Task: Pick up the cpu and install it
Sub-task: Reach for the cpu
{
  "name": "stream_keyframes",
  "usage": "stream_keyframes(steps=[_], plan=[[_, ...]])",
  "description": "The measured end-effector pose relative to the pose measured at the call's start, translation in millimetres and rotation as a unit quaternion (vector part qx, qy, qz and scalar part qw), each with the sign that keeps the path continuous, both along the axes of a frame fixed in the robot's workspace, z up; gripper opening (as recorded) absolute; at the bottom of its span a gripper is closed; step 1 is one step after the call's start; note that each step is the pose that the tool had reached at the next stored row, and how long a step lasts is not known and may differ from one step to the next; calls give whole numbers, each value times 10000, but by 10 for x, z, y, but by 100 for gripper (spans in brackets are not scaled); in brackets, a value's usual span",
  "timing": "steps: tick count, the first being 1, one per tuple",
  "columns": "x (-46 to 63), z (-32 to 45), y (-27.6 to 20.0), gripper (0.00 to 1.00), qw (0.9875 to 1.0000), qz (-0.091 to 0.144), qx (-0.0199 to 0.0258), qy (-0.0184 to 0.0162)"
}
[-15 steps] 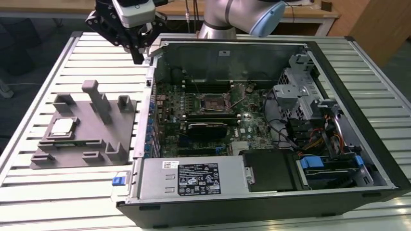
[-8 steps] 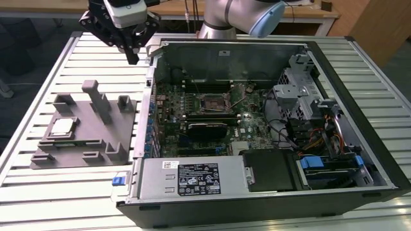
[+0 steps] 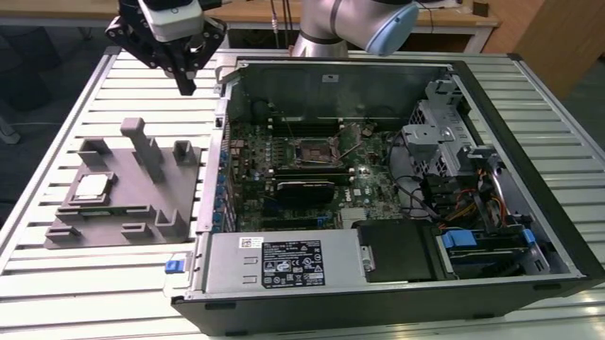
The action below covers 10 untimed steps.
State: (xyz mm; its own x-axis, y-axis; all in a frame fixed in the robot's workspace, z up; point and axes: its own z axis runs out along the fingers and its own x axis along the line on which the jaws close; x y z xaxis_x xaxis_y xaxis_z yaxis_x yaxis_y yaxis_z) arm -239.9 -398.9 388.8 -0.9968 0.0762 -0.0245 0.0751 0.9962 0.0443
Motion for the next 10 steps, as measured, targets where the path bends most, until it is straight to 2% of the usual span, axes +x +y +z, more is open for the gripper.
stream_keyframes(steps=[10], plan=[[-168, -5, 0, 11, 10000, 1, 0, 0]])
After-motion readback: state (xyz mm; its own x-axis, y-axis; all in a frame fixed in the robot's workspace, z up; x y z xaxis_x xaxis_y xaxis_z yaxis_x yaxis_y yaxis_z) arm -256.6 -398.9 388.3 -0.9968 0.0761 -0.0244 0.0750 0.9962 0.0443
